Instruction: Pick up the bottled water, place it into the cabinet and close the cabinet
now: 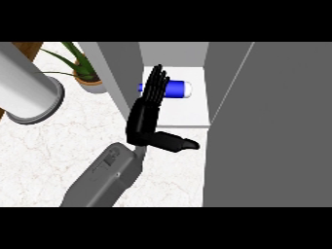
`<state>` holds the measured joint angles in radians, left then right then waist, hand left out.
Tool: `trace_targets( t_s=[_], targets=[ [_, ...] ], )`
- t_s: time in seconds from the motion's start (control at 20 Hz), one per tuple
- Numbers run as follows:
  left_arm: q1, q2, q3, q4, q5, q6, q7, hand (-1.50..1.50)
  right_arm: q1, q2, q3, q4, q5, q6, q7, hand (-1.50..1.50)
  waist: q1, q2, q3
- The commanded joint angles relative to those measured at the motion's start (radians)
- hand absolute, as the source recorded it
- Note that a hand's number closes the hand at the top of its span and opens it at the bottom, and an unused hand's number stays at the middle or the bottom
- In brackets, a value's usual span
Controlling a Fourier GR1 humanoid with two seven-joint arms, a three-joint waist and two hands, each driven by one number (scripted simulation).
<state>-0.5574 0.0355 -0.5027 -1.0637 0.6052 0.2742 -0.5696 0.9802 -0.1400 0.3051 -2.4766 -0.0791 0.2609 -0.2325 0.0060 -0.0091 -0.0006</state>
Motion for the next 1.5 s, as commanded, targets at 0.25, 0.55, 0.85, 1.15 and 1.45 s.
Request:
trace_targets(
  t_s=[0.25,0.55,0.85,1.15,1.45],
  targets=[
    [0.264,0.081,-0.103,-0.341,-0.020,0.004,0.083,1.50,0.035,-0.160,-0.049,-0.121,0.029,0.122,-0.005,1.50,0.001,-0.001,0.001],
    [0.440,0.201,-0.092,-0.494,-0.012,-0.018,0.071,1.50,0.043,-0.246,0.038,-0.137,0.137,0.197,-0.011,1.50,-0.002,-0.003,-0.001],
    [0.556,0.308,-0.008,-0.606,0.025,-0.046,0.051,-1.50,-0.004,-0.278,0.125,-0.198,0.206,0.211,-0.008,1.50,0.001,-0.001,-0.002],
    [0.664,0.404,0.099,-0.731,0.151,-0.113,0.088,-1.50,0.002,-0.347,0.269,-0.220,0.251,0.247,0.032,1.50,0.011,-0.007,-0.006],
    [0.757,0.449,0.124,-0.760,0.180,-0.174,0.063,-1.50,-0.126,-0.368,0.393,-0.203,0.297,0.249,0.099,1.50,0.031,-0.010,-0.011]
  ],
)
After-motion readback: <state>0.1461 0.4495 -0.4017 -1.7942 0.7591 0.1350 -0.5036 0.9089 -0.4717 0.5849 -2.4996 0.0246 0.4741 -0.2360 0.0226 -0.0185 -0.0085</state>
